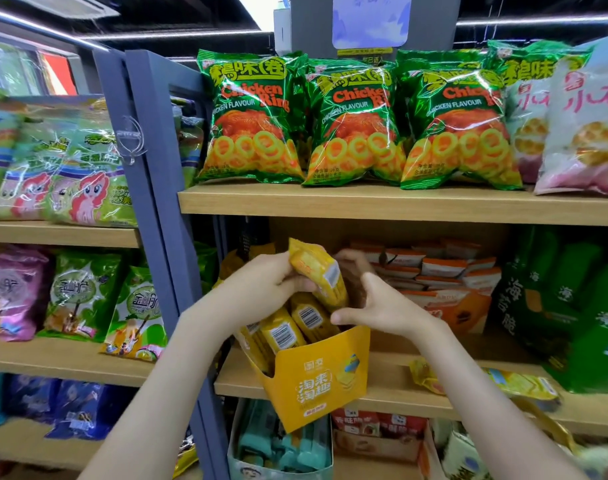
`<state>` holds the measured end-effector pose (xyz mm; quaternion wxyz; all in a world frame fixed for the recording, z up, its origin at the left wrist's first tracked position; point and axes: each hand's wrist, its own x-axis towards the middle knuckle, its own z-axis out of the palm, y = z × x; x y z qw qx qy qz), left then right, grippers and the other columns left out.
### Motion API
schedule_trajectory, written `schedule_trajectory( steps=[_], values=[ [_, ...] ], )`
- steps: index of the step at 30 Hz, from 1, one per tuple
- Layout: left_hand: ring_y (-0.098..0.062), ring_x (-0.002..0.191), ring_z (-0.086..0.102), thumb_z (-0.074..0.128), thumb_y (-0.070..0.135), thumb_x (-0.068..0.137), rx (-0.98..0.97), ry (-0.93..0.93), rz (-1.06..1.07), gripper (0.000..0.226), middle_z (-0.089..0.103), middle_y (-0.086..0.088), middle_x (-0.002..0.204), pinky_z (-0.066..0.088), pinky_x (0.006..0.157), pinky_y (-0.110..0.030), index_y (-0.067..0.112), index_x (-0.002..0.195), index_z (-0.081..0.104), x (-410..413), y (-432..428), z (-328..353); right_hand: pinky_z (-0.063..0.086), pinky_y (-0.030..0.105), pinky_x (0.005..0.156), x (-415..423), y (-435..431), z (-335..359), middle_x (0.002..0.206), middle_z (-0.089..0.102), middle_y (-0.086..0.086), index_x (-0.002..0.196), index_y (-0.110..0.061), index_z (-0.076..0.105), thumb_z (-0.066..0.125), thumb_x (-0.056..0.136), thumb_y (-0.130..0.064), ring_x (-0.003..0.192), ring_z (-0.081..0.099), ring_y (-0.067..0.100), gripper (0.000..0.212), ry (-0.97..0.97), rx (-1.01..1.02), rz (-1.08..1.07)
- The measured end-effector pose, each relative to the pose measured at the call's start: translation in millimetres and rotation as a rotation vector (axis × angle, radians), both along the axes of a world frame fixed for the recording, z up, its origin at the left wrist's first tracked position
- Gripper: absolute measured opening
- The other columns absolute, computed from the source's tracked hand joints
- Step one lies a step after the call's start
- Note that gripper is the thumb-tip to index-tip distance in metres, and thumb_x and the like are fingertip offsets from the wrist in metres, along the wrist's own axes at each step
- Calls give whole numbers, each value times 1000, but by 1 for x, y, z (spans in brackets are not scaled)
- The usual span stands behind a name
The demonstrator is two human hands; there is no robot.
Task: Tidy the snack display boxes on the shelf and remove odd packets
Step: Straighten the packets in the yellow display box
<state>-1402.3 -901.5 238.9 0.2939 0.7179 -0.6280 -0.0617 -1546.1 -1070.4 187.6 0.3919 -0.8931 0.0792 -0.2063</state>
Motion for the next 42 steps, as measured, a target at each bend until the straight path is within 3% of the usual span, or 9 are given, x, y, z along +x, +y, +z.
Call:
schedule_trajectory(
  steps=[4,9,11,14,22,27,33,38,42],
  values=[
    [-18,106,59,52,36,99,153,-93,79,31,63,5,120,48,94,-42,41,129,49,-1,-14,-11,46,20,91,9,9,4,122,51,-25,123,-55,31,72,86,-34,113,50,-9,59,21,-173,-37],
    [-16,119,51,44,60,92,-83,-414,249,59,56,6,129,45,96,-34,29,143,39,-6,6,-15,36,10,84,14,-1,2,128,45,-16,133,-37,44,64,91,-35,120,44,5,46,133,-181,-137],
    [-13,108,56,26,73,84,-157,-505,268,73,63,7,118,44,91,-28,27,137,47,-8,18,-18,31,18,96,20,-3,2,134,35,-10,135,-27,46,65,90,-36,126,33,12,50,117,-298,-225],
    [-12,101,60,19,77,80,-217,-449,227,78,68,8,108,43,86,-26,26,120,63,0,29,-28,34,36,103,31,1,5,130,35,0,126,-20,56,65,86,-42,123,30,21,47,128,-471,-355],
    [-7,117,52,27,66,96,-525,-280,137,64,62,8,123,37,99,-30,20,116,67,19,32,-72,41,35,98,62,9,12,140,33,8,128,-8,50,66,85,-46,124,42,27,59,180,-387,-571],
    [-10,123,49,31,64,96,-695,-219,67,59,56,3,131,36,102,-33,19,125,58,20,22,-84,34,25,79,69,2,12,129,42,6,114,-17,45,75,81,-33,117,46,24,48,185,-271,-380],
    [-17,115,53,51,61,88,-742,-381,65,56,61,-2,123,41,96,-41,15,116,64,22,16,-88,37,25,80,59,-3,6,117,52,2,114,-14,61,46,101,-26,109,51,20,23,186,-286,-195],
    [-24,133,40,45,63,91,-849,-418,244,66,44,-9,141,27,114,-47,13,133,44,18,14,-98,43,19,91,21,20,5,119,56,-24,119,-53,49,42,90,-66,111,51,-6,32,62,-56,-93],
    [-29,143,26,36,60,97,-874,-212,314,64,25,-10,151,30,107,-63,13,140,32,2,16,-122,45,21,96,4,41,1,131,48,-30,128,-51,43,46,79,-77,123,45,-8,55,118,-215,55]
  ],
)
